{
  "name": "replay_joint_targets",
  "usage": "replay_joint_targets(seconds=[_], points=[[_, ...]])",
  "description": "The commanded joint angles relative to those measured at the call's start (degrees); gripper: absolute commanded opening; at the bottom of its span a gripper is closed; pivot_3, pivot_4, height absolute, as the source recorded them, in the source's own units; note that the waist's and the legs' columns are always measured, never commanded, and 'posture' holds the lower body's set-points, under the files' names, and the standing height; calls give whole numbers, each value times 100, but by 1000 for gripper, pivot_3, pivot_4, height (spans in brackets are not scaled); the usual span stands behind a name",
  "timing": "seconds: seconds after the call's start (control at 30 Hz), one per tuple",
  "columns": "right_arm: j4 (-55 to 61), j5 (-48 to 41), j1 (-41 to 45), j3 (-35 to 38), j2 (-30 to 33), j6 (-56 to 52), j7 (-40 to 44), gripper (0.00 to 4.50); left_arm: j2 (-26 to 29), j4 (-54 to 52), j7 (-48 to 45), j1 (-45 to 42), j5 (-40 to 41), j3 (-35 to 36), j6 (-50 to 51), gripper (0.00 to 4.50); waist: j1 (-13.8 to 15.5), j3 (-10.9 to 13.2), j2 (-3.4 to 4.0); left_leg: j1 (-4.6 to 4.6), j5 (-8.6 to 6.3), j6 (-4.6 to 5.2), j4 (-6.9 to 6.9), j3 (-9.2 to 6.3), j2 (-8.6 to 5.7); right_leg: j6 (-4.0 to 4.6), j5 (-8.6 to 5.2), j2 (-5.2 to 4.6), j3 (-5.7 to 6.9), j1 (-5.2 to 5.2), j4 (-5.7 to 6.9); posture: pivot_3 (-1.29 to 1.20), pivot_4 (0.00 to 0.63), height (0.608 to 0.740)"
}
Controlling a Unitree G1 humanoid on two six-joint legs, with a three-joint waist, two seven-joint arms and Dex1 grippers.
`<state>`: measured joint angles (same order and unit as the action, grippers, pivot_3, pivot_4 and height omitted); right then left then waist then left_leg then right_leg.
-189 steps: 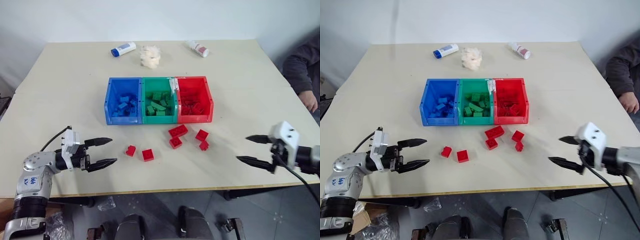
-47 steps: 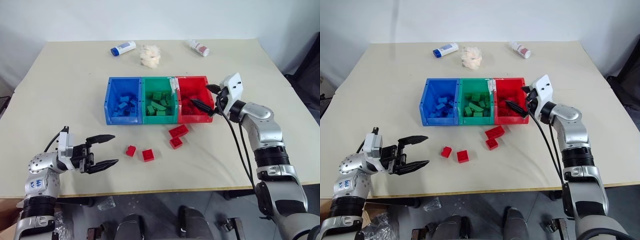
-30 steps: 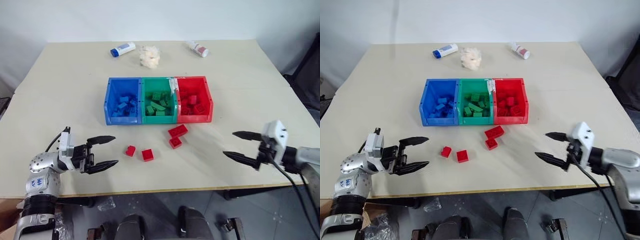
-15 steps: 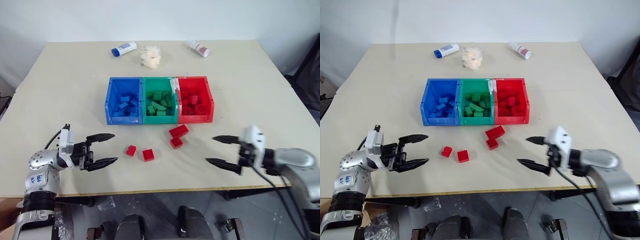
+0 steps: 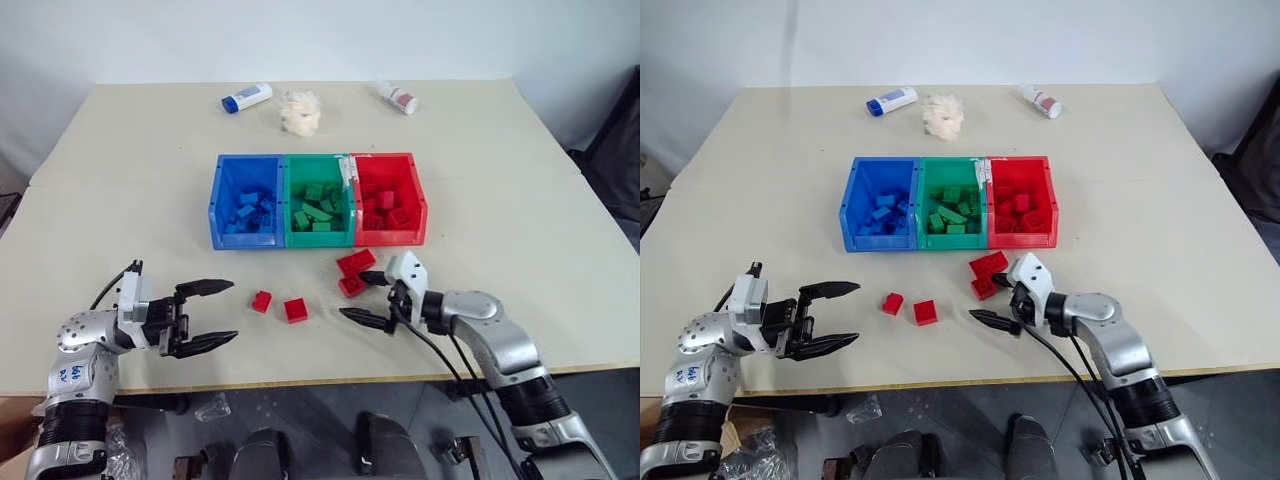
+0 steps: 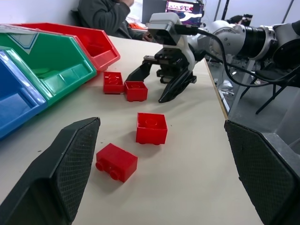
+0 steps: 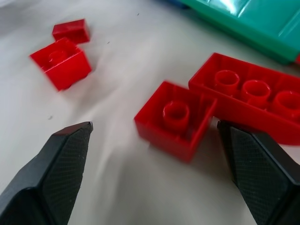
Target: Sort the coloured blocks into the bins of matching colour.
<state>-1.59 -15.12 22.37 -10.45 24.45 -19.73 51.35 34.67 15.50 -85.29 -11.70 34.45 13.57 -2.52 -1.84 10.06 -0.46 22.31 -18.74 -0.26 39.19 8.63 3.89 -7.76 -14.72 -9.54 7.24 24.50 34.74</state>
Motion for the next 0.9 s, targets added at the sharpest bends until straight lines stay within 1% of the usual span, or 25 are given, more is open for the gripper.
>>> replay_joint_targets(seconds=[0.03, 0.23, 0.37, 0.43, 0.5, 0.6, 0.73, 0.8, 0.83, 0.9], points=[[-66, 52, 59, -24, -182, 177, -95, 3513, 34, -267, 44, 127, 124, 148, 11, 4500, 2, 0, 0, 0, 0, 0, 0, 0, 0, 0, 0, 0, 0, 0, 0, 0, 150, 740], [322, -10, -92, 100, -100, 142, -97, 1474, 49, -301, 48, 187, 142, 159, 14, 4500, 22, 0, 0, 1, 0, 0, 0, -1, 0, 0, 0, 0, 0, -1, -1, 0, 150, 740], [867, -276, -152, 361, 46, -108, -106, 1517, 68, -243, 30, 148, 143, 168, 10, 4500, 18, 0, 0, 1, 0, 0, 0, -1, 0, 0, 0, 0, -1, 1, -1, 0, 150, 740], [1061, -426, 22, 650, 157, -279, -198, 1517, 78, -161, 10, 93, 125, 163, -1, 4500, 19, 0, 0, 1, 0, 0, 0, -1, 0, 0, 0, 0, -1, 1, -1, 0, 150, 740], [1004, -469, 313, 879, 238, -315, -287, 1517, 75, -75, -2, 25, 101, 147, -16, 4500, 18, 0, 0, 1, 0, 0, 0, -2, 0, 0, 0, 0, -1, 1, -2, 0, 150, 740], [260, -291, 1068, 1087, 276, -85, -500, 1517, 42, 46, -20, -116, 62, 92, -27, 4500, -4, 0, 0, 0, 0, 0, 0, 1, 0, 0, 0, 0, -2, 2, 1, 0, 150, 740], [-1222, 114, 2049, 1095, 219, 480, -733, 1517, -11, 283, -70, -366, -7, 5, -80, 4500, -14, 0, 0, 0, 1, -1, -3, 2, 0, 1, -1, 0, -1, 3, 2, 0, 150, 740], [-1930, 308, 2426, 1076, 181, 752, -846, 2252, -32, 368, -89, -463, -29, -21, -101, 4500, -15, 0, 0, 1, 0, 0, -5, 6, -1, 1, -1, 0, 0, 4, -1, 0, 150, 740], [-2190, 362, 2557, 1072, 162, 886, -836, 2505, -42, 412, -103, -509, -42, -32, -118, 4500, -14, 0, 0, 2, 0, 0, -6, 6, -1, 1, -1, 0, 0, 4, -3, 0, 150, 740], [-2493, 458, 2703, 1034, 159, 1100, -756, 3187, -52, 474, -139, -566, -52, -46, -143, 4500, -12, 0, 0, 5, 0, 0, -7, 7, -2, 1, -1, 0, 2, 5, -7, 0, 150, 740]])
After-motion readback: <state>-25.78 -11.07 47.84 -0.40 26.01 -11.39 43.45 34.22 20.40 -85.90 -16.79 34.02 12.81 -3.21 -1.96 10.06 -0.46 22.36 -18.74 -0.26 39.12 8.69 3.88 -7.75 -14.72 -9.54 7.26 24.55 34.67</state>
